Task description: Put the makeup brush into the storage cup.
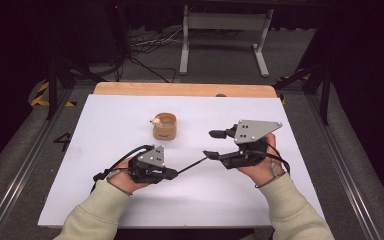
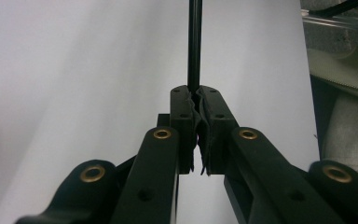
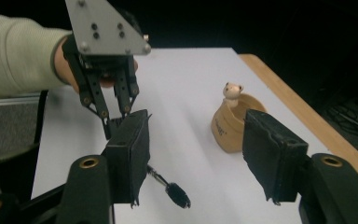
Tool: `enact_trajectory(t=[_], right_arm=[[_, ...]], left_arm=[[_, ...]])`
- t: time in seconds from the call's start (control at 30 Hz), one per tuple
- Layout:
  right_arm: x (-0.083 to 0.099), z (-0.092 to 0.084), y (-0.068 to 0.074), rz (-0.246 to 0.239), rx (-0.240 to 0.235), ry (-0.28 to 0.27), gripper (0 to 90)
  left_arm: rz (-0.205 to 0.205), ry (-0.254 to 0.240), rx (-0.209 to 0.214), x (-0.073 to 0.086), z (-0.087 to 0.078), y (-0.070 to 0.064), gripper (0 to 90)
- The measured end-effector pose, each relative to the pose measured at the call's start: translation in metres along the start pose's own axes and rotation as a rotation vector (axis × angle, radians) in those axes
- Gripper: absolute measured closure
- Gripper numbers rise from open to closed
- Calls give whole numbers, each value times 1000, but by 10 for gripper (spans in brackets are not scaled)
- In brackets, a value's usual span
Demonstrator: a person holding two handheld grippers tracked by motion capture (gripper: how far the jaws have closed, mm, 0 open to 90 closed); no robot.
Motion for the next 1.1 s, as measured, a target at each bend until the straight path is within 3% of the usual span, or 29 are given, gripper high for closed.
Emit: enact_trajectory(t=[0.17,0.27,0.5,0.67,0.9,1.1], right_arm=[[3,-3,1,14,35,-61,420],[8,-3,2,35,66,-124,426],[16,1,3,46,92,-142,420],[20,7,5,72,86,-166,425],[20,13,12,76,66,-182,434],[23,17,15,81,53,-196,440]], left_arm=[[-8,-41,-7,0,3,1,855],[-25,-97,-21,2,6,2,855],[-76,-202,6,8,8,6,855],[-28,-306,26,8,11,2,855],[-7,-380,40,6,13,-1,855],[-26,-427,56,8,13,1,855]])
Point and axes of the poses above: each handheld gripper's, and its own axes: z roughly forward along the jaws, x roughly out of its underside, y roughly to its left, the point moved 5 cm from there along z, roughly forward along the jaws, and after that the axes turned 2 degrees about -y, right-handed, at the moved point
